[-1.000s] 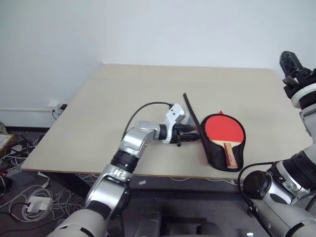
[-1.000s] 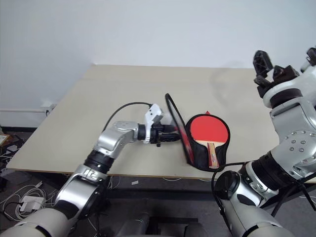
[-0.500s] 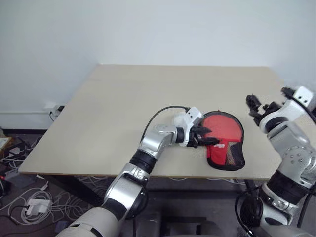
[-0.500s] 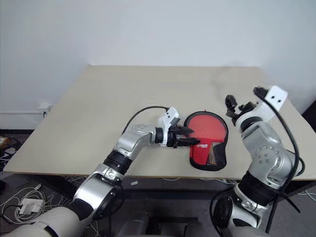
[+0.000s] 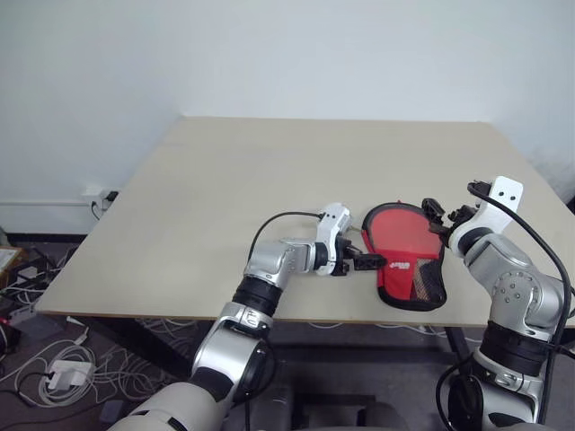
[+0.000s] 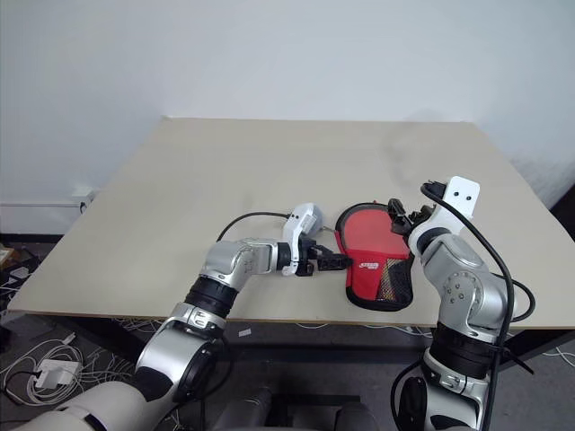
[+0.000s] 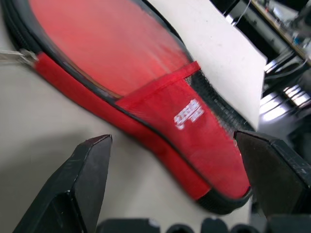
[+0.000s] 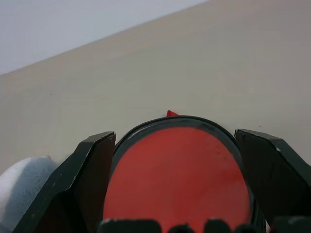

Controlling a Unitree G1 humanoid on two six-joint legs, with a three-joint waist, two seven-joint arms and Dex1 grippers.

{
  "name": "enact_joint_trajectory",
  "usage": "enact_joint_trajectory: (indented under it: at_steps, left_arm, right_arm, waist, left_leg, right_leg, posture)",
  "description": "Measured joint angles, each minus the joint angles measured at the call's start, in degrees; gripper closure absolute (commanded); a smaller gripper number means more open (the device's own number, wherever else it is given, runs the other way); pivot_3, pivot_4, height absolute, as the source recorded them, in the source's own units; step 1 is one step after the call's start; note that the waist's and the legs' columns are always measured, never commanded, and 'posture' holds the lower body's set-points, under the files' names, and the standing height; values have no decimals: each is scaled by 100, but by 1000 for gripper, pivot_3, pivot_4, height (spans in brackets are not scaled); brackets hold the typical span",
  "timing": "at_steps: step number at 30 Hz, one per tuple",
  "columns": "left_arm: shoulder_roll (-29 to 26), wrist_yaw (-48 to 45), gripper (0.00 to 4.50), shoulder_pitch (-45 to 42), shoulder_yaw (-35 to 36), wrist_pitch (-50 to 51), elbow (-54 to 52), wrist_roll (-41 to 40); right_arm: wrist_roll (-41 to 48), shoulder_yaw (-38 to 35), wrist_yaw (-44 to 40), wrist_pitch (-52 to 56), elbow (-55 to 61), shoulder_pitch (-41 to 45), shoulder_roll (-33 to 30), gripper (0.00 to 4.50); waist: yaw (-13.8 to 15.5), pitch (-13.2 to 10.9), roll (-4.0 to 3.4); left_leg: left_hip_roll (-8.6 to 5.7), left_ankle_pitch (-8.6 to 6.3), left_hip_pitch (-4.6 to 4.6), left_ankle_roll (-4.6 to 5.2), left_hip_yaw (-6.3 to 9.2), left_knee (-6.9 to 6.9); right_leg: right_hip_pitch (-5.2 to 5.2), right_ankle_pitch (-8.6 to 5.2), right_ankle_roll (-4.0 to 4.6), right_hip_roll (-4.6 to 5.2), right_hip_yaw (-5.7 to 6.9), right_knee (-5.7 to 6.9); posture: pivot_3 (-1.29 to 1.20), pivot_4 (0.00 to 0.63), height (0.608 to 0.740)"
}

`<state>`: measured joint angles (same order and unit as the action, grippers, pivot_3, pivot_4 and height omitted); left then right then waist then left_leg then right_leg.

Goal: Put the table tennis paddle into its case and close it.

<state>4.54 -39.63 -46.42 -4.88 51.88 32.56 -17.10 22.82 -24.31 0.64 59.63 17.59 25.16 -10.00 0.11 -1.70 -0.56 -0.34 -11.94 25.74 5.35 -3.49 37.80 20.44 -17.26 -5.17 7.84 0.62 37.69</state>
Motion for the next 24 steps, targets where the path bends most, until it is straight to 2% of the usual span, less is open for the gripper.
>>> enact_joint_trajectory:
  at_steps: [5,12,24]
  left_arm:
    - [306,461,228,-447,490,264,813,-196]
    - [356,643,228,-850,1023,532,1672,-470]
    - [392,561,228,-972,1202,1326,1902,-1087]
  right_arm:
    - [-10,17,49,-78,-38,-57,1,215]
    - [-34,-169,195,-202,-58,-92,18,215]
    - [-26,-365,356,-399,-57,-100,141,215]
  waist:
    - [-1,-1,2]
    - [2,-3,4]
    - [-1,-3,4]
  left_leg:
    - [-1,0,0,0,1,0]
    - [-2,1,0,-3,1,0]
    - [-1,11,0,-37,1,-2]
  right_leg:
    - [1,0,0,1,0,0]
    - [1,0,0,2,1,-1]
    - [2,0,0,4,0,0]
  posture:
    - [0,0,715]
    - [0,0,715]
    - [0,0,715]
